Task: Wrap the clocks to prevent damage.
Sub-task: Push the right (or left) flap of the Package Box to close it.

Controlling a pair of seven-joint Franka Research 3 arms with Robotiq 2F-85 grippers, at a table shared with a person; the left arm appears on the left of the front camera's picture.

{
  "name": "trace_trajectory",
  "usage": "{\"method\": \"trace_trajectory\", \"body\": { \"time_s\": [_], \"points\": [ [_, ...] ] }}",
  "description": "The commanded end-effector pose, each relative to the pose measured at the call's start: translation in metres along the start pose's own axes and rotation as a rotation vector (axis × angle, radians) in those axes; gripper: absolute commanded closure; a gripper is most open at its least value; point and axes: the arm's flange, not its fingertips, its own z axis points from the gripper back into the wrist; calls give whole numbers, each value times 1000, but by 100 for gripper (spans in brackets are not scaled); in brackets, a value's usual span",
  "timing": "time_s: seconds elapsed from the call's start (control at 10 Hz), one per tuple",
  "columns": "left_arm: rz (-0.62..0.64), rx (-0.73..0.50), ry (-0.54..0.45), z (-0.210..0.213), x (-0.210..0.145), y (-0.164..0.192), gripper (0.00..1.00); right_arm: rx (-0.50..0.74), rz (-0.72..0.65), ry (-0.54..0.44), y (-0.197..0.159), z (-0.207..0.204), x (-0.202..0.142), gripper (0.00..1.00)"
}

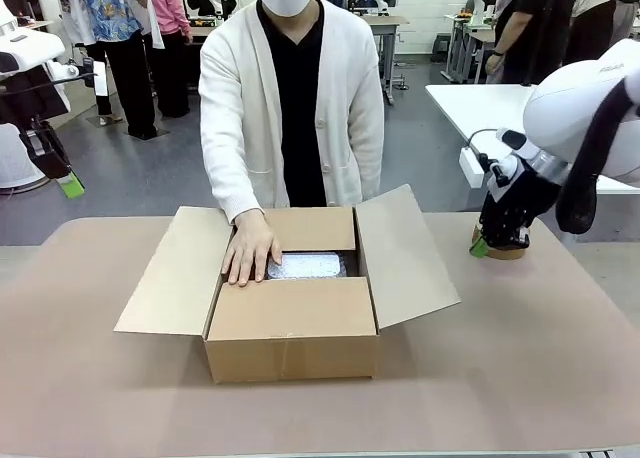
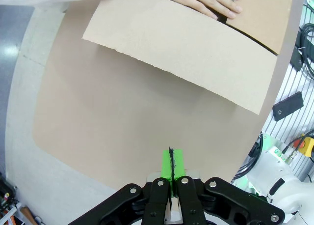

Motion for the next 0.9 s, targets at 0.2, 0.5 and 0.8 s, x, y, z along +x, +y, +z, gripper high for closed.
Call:
{"method": "trace_trajectory", "body": {
  "time_s": [0.2,0.5,0.8],
  "points": [
    [19,-10,-7,1,0,-1,99,0,0,0,0,0,0,99],
    [19,-10,-7,1,0,-1,99,1,-18,38,-4,-1,2,99],
    [19,-10,-7,1,0,-1,99,67,72,-85,-10,-28,2,99]
  ]
}}
